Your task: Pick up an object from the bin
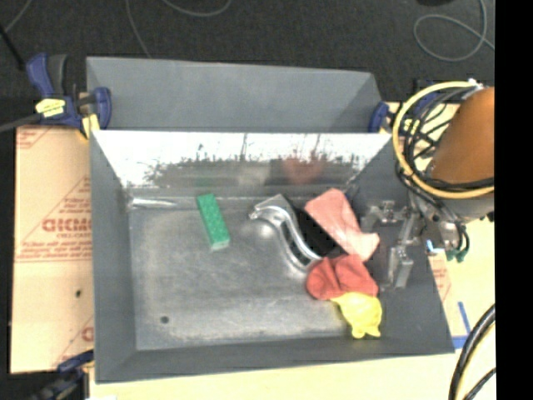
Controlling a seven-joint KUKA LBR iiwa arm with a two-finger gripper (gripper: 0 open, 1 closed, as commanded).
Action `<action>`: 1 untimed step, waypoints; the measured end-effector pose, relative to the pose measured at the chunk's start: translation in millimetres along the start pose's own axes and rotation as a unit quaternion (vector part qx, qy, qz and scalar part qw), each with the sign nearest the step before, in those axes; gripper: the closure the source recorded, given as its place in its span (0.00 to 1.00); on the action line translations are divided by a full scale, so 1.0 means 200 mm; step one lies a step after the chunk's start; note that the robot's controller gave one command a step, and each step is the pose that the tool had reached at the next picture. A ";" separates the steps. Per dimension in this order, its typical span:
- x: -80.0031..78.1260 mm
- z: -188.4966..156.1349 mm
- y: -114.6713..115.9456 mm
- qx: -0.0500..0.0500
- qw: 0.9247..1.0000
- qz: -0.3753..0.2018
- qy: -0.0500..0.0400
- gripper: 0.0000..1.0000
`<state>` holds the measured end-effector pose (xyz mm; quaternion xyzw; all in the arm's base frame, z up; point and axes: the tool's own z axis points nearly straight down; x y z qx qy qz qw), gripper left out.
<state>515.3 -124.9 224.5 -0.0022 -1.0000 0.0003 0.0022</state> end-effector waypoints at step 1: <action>-0.01 -0.02 0.00 0.001 1.000 -0.002 -0.004 0.00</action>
Offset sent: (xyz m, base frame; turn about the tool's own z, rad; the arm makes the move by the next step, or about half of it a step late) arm 0.0092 0.0573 -0.0990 -0.0164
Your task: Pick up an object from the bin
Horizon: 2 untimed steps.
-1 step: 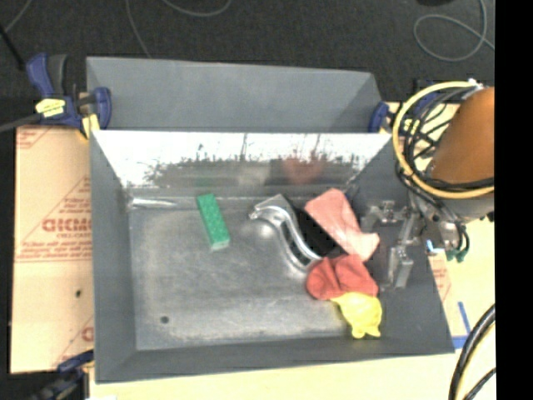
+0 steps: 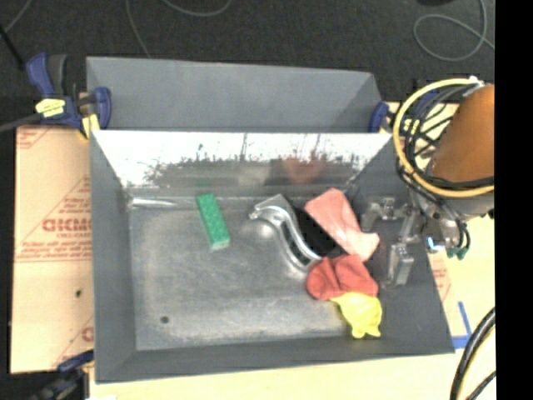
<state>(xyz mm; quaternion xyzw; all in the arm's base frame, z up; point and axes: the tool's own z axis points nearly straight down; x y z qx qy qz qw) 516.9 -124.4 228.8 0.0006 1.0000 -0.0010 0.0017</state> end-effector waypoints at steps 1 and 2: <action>-0.03 0.24 0.13 0.001 1.000 -0.002 -0.003 0.00; 0.03 0.50 0.19 0.001 1.000 -0.014 -0.002 0.00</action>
Offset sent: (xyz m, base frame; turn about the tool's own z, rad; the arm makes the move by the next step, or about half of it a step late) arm -0.0093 0.0413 -0.1091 -0.0342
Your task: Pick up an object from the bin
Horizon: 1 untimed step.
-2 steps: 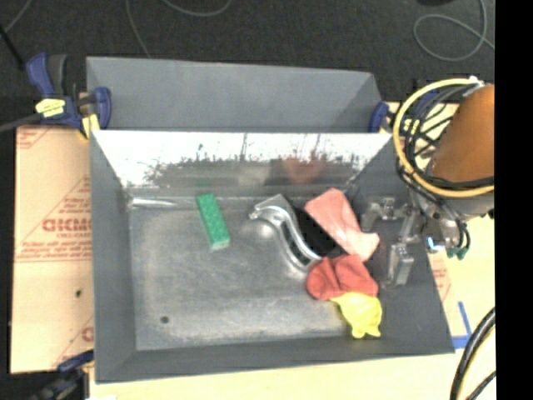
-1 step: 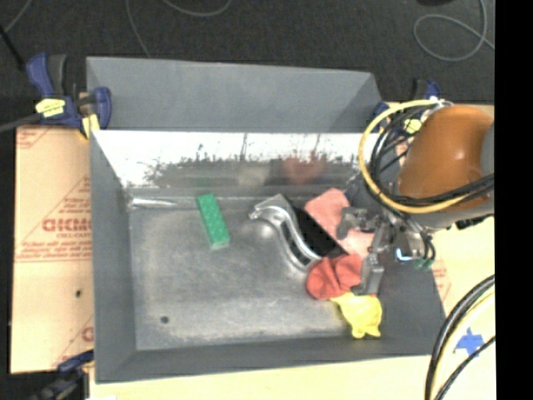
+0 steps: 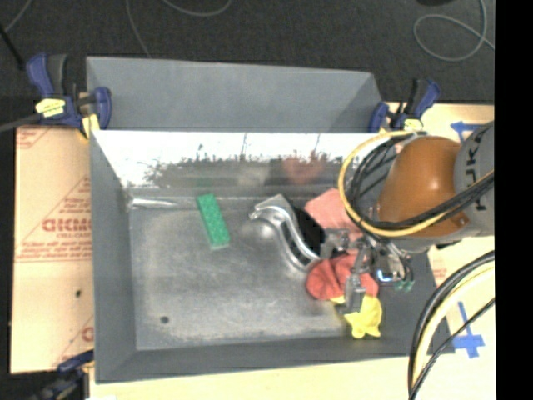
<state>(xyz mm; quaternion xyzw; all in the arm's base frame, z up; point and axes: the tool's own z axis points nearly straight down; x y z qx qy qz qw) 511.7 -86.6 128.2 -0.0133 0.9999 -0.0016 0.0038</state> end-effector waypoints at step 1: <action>0.00 0.03 0.05 0.000 1.000 0.030 -0.002 1.00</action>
Offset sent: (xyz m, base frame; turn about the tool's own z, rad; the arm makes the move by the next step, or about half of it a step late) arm 0.0000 0.0000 0.0000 0.0000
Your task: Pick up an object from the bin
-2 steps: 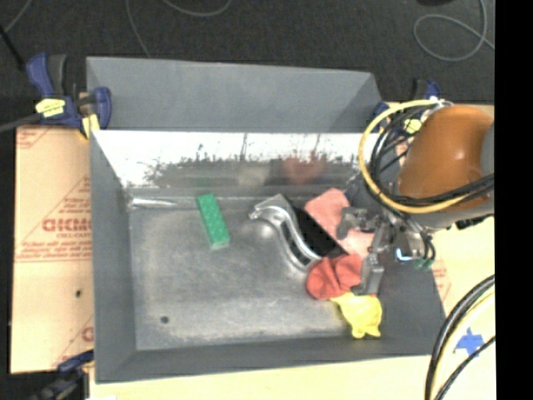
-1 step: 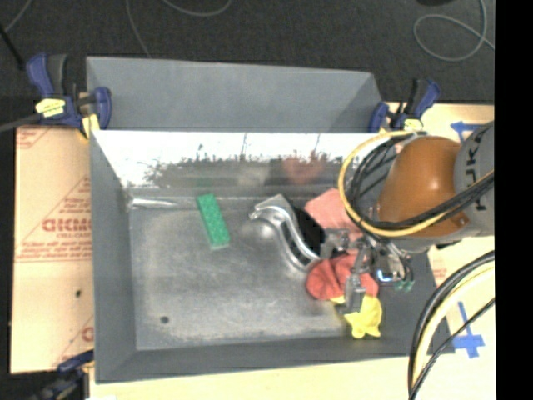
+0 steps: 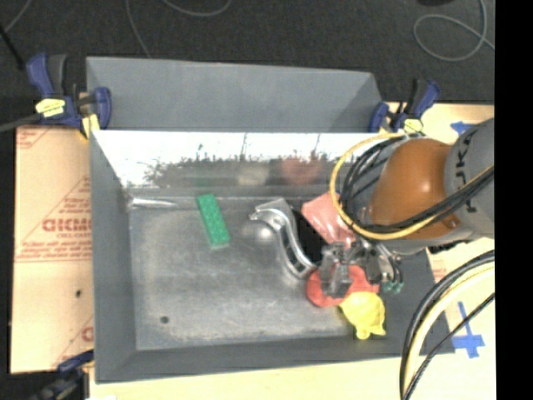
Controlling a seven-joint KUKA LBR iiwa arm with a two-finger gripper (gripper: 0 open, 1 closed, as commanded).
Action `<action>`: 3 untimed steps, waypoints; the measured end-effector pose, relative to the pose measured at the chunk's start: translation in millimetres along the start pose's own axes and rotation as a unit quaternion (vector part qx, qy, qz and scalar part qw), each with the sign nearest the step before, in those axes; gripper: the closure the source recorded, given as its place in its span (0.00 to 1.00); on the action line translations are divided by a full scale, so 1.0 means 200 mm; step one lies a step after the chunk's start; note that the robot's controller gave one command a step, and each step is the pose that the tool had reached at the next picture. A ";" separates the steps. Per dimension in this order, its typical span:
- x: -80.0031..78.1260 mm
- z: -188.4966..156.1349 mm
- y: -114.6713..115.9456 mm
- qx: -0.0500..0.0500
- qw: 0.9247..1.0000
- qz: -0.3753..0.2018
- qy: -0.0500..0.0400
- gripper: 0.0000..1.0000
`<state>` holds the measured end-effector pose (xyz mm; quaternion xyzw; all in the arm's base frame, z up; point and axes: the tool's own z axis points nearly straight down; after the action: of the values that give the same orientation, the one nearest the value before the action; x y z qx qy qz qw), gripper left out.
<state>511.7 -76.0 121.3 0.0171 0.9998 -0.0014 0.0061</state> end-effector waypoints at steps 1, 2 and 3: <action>0.00 -0.04 0.01 0.001 1.000 0.006 -0.001 0.00; 0.00 -0.04 0.01 0.001 1.000 0.005 -0.001 0.00; 0.01 0.01 -0.07 0.001 1.000 0.009 -0.001 0.00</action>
Offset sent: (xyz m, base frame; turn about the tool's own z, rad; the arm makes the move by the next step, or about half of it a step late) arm 0.0000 0.0000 0.0000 0.0000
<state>508.8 -89.7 118.6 0.0264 0.9996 -0.0028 0.0075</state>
